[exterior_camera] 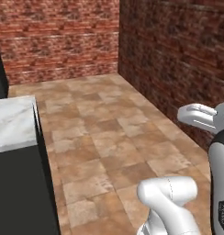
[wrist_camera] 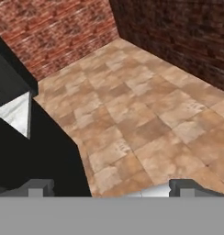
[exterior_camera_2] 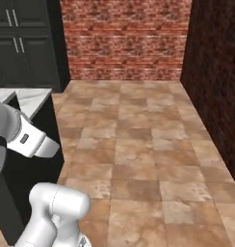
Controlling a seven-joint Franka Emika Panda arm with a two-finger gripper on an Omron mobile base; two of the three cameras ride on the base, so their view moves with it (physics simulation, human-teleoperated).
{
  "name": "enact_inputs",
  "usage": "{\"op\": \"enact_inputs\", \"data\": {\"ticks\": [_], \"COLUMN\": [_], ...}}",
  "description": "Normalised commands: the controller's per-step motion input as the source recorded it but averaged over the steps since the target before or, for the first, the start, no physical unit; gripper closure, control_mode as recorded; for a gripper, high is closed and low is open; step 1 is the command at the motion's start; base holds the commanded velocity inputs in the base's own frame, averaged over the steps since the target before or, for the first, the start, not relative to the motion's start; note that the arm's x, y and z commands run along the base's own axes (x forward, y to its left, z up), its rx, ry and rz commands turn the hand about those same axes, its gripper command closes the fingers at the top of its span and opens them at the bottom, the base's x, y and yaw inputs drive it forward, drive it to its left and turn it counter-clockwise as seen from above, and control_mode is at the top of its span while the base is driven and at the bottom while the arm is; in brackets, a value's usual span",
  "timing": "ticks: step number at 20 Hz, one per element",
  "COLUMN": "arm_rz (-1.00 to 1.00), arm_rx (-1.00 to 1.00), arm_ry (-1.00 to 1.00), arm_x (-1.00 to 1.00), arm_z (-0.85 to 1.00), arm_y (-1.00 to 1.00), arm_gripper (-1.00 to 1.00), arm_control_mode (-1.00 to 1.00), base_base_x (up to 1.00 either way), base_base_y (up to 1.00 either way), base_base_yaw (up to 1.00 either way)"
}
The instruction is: Place the cold items (cucumber and squash) from the fridge in one tupperware on the dining counter. Place the warm items (kebab skewer and hot dog) in the stove area in another tupperware.
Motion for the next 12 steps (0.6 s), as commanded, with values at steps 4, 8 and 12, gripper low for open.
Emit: {"op": "enact_inputs", "data": {"ticks": [4, 8, 12], "arm_rz": [0.0, 0.0, 0.0], "arm_rx": [0.0, 0.0, 0.0], "arm_ry": [0.0, 0.0, 0.0], "arm_x": [0.0, 0.0, 0.0], "arm_z": [0.0, 0.0, 0.0], "arm_y": [0.0, 0.0, 0.0], "arm_gripper": [-1.0, -1.0, -1.0], "arm_control_mode": [1.0, 1.0, 1.0], "base_base_x": [0.86, 0.98, 1.0], "base_base_y": [-0.91, -0.7, -0.55], "base_base_yaw": [0.3, 0.44, 0.55]}}
